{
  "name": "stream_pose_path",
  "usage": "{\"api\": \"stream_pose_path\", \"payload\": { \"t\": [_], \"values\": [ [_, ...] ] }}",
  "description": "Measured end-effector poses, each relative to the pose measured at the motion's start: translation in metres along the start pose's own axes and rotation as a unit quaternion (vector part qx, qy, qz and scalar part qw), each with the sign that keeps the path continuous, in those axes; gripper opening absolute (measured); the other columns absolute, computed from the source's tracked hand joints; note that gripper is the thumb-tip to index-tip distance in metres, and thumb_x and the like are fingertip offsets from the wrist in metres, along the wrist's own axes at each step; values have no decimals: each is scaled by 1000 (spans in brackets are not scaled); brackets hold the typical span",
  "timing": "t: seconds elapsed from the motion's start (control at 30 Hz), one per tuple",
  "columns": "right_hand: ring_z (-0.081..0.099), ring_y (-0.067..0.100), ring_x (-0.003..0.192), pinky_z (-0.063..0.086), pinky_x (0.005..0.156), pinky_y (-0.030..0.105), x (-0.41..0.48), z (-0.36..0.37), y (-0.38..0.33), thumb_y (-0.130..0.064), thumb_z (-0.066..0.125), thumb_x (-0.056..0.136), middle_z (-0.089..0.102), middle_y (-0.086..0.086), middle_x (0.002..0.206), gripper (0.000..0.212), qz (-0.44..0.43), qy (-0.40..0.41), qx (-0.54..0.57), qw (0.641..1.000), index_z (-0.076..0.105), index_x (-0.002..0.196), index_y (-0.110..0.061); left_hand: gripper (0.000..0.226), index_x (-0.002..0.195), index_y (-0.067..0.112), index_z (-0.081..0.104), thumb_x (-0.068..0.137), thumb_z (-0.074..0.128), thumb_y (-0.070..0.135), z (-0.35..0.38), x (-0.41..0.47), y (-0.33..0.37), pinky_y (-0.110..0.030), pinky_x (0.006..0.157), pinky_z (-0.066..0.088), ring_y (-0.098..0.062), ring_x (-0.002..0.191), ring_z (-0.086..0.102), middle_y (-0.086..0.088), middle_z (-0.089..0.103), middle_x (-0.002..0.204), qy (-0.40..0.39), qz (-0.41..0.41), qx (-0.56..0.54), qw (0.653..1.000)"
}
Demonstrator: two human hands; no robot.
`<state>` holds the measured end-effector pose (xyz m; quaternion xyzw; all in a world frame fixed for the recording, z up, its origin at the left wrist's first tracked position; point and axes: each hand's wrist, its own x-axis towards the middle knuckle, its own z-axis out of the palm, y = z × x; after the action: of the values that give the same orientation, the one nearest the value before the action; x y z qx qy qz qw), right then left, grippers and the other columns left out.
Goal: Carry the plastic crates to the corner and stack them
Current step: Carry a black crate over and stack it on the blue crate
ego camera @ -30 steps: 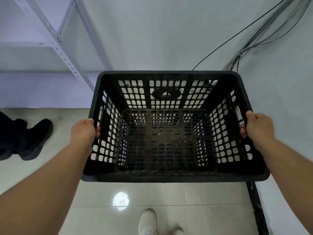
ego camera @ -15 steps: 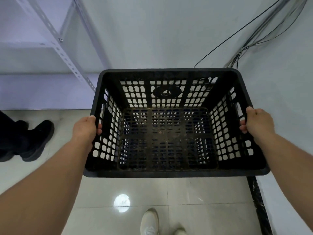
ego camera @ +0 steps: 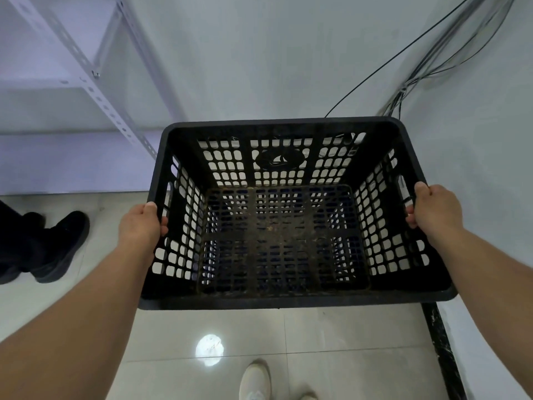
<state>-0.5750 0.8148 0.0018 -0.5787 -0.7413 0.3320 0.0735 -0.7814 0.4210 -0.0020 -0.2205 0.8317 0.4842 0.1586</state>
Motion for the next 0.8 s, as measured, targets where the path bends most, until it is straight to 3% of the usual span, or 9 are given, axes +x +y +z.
{"api": "stream_pose_path", "payload": {
  "t": [0.13,0.23,0.33,0.47,0.63,0.73,0.8],
  "values": [
    [64,34,71,51,69,39,-2,-2,-4,-38,29,99,67,18,88,41,9,-21,-12,1000,53,100,-5,34,116,6,58,101,36,27,-3,-3,5,-41,82,49,-23,81,56,-15,63,101,-8,-10,23,1000],
    [59,41,104,45,89,42,-6,-8,-11,-39,29,100,61,28,116,50,20,-39,-55,998,51,120,1,37,114,1,59,98,36,25,-6,-5,9,-46,86,49,-34,90,59,-21,62,103,-10,-13,65,998],
    [46,44,124,38,99,43,-13,-13,-18,-34,36,101,47,30,136,53,25,-55,-87,994,38,136,6,45,130,6,53,98,38,33,-11,-11,15,-52,99,46,-40,112,57,-20,60,124,-14,-5,101,995],
    [39,43,127,35,101,47,-29,-22,-29,-34,45,97,41,28,138,55,-23,-9,-137,990,37,137,5,57,148,15,33,95,43,35,-15,-24,29,-53,107,38,-38,130,46,-18,44,147,-11,24,121,992],
    [48,33,112,42,89,41,-61,-35,-45,-31,46,96,50,21,124,40,-130,21,-153,979,53,122,-2,52,143,14,43,95,47,33,-22,-69,42,-46,108,38,-28,123,52,-5,53,137,-9,104,86,991],
    [50,18,76,38,60,27,-84,-45,-46,-30,45,95,58,8,95,28,-168,18,-106,980,64,89,-10,45,136,19,51,94,49,36,-26,-108,43,-46,104,44,-21,115,57,2,59,126,-57,139,60,987],
    [46,14,62,30,51,25,-105,-54,-44,-28,44,95,55,5,79,32,-182,5,-92,979,56,68,-16,41,131,20,55,93,51,37,-31,-132,38,-47,103,45,-22,113,60,-5,63,123,-82,148,52,984]
  ]
}}
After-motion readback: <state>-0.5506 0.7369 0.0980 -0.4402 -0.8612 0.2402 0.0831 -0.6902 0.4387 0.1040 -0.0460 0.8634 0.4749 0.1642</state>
